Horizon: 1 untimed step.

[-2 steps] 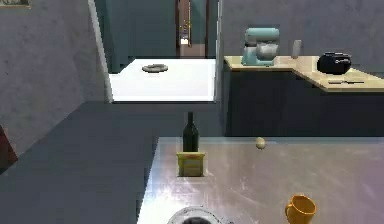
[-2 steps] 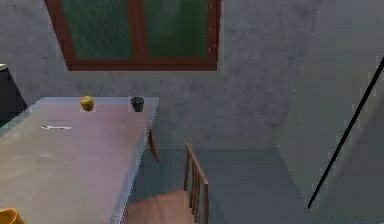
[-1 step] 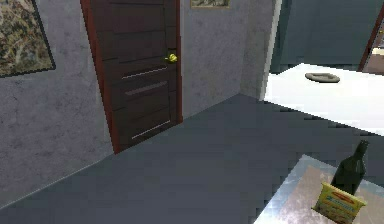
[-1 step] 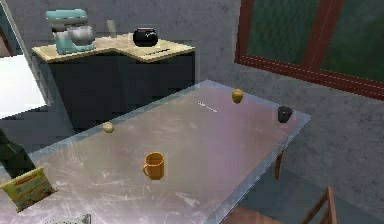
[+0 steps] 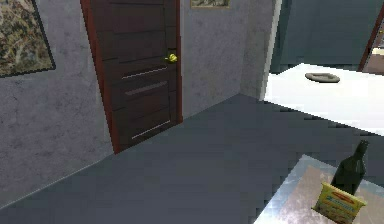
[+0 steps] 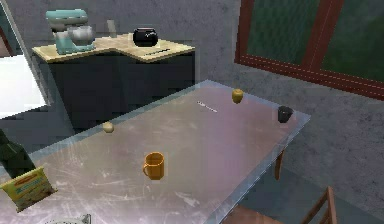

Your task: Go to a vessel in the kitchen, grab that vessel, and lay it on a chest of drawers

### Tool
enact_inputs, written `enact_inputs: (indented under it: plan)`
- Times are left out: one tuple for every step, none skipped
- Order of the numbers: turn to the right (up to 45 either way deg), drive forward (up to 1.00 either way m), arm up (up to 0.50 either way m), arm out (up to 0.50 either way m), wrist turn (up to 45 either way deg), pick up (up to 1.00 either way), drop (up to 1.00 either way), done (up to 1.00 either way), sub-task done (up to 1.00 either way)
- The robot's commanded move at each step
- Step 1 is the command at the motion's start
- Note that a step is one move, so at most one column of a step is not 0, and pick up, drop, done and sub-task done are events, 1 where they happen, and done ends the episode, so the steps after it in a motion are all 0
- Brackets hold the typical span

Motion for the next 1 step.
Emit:
enact_inputs:
  plan:
    - [0.0,0.0,0.26,0.0,0.0,0.0,0.0,0.0,0.0]
